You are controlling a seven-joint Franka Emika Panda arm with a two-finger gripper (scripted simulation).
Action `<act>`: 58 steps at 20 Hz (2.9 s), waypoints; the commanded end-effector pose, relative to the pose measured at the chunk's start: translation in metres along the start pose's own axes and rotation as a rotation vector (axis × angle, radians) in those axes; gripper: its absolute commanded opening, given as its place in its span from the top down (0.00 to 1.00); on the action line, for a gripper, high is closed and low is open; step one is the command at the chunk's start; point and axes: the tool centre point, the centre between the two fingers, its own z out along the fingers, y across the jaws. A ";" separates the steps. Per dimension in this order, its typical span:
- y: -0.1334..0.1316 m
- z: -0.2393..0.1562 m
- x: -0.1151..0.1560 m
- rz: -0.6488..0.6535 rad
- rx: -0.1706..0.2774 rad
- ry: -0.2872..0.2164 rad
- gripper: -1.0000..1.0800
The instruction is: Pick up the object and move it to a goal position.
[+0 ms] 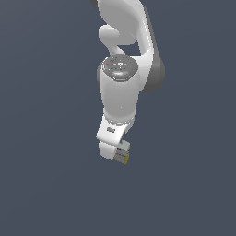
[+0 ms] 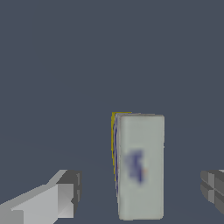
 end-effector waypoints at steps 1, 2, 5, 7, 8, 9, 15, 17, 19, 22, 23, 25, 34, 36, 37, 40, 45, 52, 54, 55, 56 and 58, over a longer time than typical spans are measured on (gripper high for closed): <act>0.000 0.001 0.000 0.000 0.000 0.000 0.04; 0.000 0.003 0.000 0.000 0.000 0.000 0.04; 0.000 0.012 0.000 -0.001 0.000 0.000 0.04; 0.000 0.022 0.000 -0.002 0.000 0.000 0.04; -0.001 0.028 0.000 -0.003 0.000 0.000 0.04; -0.001 0.033 0.000 -0.003 0.000 0.001 0.04; -0.001 0.051 0.000 -0.005 -0.001 0.001 0.04; 0.000 0.051 0.000 -0.005 -0.001 0.001 0.04; 0.000 0.050 0.000 -0.005 -0.001 0.001 0.04; 0.000 0.050 0.000 -0.005 -0.001 0.001 1.00; 0.000 0.050 0.000 -0.005 -0.001 0.001 1.00; 0.000 0.050 0.000 -0.005 -0.001 0.001 1.00; 0.000 0.046 -0.003 -0.005 0.000 0.000 1.00; 0.000 0.042 -0.008 -0.005 0.000 0.000 1.00; -0.001 0.038 -0.011 -0.005 0.000 0.000 1.00; -0.002 0.026 -0.024 -0.005 0.000 0.000 1.00; -0.005 -0.008 -0.057 -0.004 0.000 0.001 1.00; -0.007 -0.055 -0.101 -0.004 0.000 0.001 1.00; -0.007 -0.064 -0.110 -0.004 0.000 0.001 1.00; -0.007 -0.067 -0.113 -0.004 0.000 0.001 1.00; -0.007 -0.070 -0.116 -0.004 0.000 0.001 1.00; -0.007 -0.074 -0.120 -0.004 0.000 0.001 1.00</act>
